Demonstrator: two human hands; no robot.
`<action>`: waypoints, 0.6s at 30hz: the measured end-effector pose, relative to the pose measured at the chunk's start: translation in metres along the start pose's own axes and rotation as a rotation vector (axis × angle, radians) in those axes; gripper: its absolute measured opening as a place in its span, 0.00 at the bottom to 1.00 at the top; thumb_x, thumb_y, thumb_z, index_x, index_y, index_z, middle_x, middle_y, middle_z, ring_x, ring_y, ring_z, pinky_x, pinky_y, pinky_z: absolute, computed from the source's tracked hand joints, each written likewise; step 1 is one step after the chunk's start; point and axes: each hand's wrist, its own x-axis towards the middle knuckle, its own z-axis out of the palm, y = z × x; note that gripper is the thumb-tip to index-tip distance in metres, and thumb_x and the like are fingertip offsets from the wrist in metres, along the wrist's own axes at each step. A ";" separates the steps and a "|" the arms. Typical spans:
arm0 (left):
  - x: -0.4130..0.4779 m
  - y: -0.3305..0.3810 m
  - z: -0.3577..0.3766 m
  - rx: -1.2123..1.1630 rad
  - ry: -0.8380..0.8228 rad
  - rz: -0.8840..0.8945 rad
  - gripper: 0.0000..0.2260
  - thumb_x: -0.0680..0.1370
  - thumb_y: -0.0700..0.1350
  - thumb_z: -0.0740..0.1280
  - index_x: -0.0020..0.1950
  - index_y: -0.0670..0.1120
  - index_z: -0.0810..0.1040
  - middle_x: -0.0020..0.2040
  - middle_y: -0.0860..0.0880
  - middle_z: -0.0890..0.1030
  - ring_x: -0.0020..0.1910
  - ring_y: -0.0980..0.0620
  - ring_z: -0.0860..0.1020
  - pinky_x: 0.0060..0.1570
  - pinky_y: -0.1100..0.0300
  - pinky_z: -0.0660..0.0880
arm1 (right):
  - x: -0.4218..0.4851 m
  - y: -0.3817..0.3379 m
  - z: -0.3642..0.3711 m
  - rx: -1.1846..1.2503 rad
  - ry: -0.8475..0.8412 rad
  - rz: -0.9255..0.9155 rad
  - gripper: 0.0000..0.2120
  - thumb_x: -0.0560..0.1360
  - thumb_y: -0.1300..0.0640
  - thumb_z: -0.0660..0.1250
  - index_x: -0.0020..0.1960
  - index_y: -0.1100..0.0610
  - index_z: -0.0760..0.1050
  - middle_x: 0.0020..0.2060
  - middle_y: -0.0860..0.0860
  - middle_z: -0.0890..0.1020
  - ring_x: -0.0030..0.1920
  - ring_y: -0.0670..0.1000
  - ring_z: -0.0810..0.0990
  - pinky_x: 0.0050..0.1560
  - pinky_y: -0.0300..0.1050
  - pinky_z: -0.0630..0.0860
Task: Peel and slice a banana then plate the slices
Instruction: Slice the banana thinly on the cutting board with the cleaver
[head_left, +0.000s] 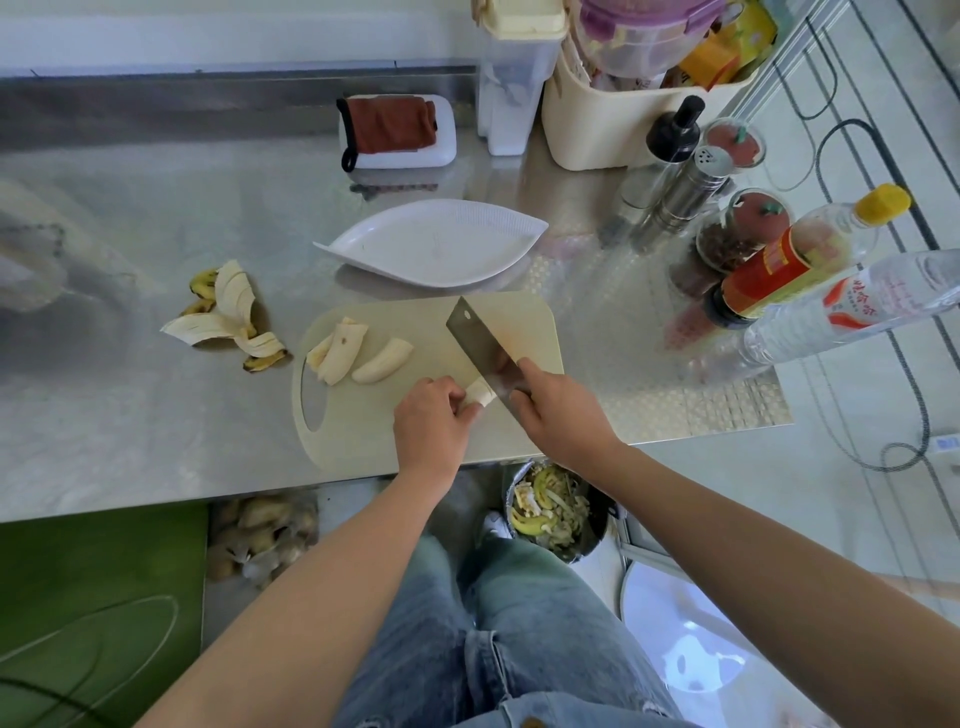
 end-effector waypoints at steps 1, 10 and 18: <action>0.000 0.000 0.000 0.012 0.000 0.003 0.07 0.73 0.51 0.72 0.43 0.49 0.80 0.40 0.51 0.78 0.38 0.51 0.75 0.38 0.60 0.64 | 0.000 -0.001 -0.002 0.001 0.005 -0.002 0.04 0.79 0.56 0.57 0.47 0.54 0.63 0.32 0.49 0.71 0.30 0.54 0.68 0.26 0.43 0.57; 0.002 -0.003 0.004 0.011 -0.003 0.006 0.07 0.73 0.53 0.72 0.42 0.51 0.81 0.38 0.53 0.79 0.36 0.54 0.75 0.37 0.63 0.64 | -0.001 -0.002 -0.003 -0.037 -0.047 -0.014 0.05 0.80 0.56 0.57 0.51 0.57 0.66 0.33 0.50 0.71 0.32 0.55 0.68 0.26 0.43 0.57; 0.002 -0.003 0.004 -0.010 -0.008 -0.007 0.07 0.72 0.53 0.72 0.43 0.51 0.81 0.38 0.52 0.78 0.36 0.53 0.76 0.37 0.61 0.64 | -0.004 0.003 0.011 -0.065 -0.073 0.044 0.09 0.80 0.55 0.56 0.58 0.56 0.66 0.39 0.57 0.79 0.38 0.61 0.76 0.33 0.46 0.66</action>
